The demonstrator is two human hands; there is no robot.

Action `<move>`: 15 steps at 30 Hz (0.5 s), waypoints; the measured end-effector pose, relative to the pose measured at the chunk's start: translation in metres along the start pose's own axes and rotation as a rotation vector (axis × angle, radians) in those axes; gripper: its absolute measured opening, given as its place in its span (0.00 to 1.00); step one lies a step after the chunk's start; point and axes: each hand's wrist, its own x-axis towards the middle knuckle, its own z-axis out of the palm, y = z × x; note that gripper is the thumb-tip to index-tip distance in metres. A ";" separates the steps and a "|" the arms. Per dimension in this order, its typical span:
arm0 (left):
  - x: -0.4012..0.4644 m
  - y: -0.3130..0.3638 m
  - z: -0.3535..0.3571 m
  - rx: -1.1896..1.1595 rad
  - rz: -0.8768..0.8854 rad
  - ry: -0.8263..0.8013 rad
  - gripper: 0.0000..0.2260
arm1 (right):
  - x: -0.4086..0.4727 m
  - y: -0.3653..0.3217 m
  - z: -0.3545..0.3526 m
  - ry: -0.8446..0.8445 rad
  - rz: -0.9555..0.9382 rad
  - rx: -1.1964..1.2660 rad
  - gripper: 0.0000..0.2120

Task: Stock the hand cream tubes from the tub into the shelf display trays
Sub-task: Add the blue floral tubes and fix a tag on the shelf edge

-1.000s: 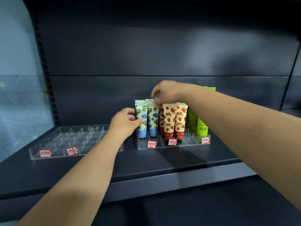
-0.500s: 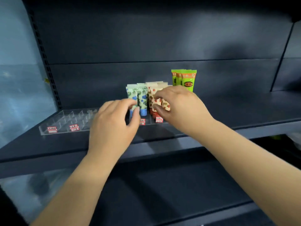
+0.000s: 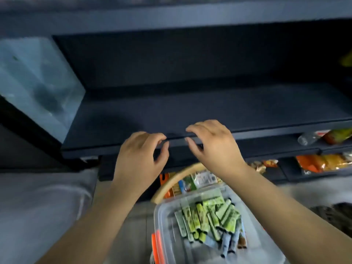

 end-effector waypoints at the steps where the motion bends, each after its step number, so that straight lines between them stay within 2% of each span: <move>1: -0.017 0.001 0.012 -0.006 -0.033 -0.032 0.11 | -0.019 0.003 0.011 -0.046 0.033 0.024 0.11; 7: -0.133 -0.011 0.074 0.015 -0.279 -0.220 0.11 | -0.131 0.020 0.082 -0.413 0.266 0.102 0.14; 10: -0.181 -0.018 0.097 0.030 -0.451 -0.307 0.15 | -0.180 0.027 0.116 -0.607 0.406 0.141 0.17; 15: -0.234 -0.008 0.135 0.002 -0.712 -0.370 0.22 | -0.248 0.042 0.169 -0.948 0.710 0.150 0.14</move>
